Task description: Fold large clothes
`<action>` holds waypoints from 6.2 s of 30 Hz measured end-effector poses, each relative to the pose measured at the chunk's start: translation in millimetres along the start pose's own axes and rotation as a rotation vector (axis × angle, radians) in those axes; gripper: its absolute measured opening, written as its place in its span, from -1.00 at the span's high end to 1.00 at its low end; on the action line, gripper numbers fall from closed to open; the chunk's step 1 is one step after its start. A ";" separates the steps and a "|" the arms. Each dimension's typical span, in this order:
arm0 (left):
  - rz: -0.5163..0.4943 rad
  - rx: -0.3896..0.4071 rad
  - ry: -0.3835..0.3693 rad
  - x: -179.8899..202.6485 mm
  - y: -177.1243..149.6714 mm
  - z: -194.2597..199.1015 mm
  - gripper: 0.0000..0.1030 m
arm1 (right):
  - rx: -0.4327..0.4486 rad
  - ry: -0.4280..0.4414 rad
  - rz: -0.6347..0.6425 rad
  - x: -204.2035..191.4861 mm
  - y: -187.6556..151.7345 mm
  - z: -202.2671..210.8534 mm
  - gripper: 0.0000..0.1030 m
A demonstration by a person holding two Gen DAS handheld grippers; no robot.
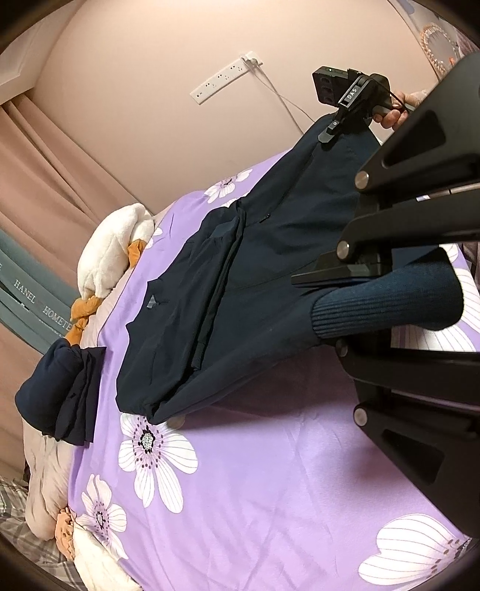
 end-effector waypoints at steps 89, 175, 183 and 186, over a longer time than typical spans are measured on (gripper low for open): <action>0.225 0.206 -0.249 10.7 105.3 73.5 0.78 | 0.204 0.211 -0.019 -26.9 118.9 22.8 0.72; -0.141 -0.352 0.147 -19.6 135.0 -263.9 -0.49 | -0.863 -0.244 0.872 12.9 111.7 -297.5 0.80; -0.063 -0.304 0.175 -28.1 156.1 -276.8 -0.51 | -0.659 -0.372 0.925 3.9 138.0 -307.3 0.90; -0.052 -0.300 0.198 -31.8 164.8 -287.6 -0.51 | -0.663 -0.414 0.920 13.8 135.8 -320.7 0.90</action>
Point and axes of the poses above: each gripper's, at about its wrist camera, not at the fingertips, and z roughly against the way its jaws point, x to its right, y to its top, the point moved 3 cm from there along -z, roughly the way its jaws point, and after that the axes turned 5 degrees about y, right-handed, at the moved point
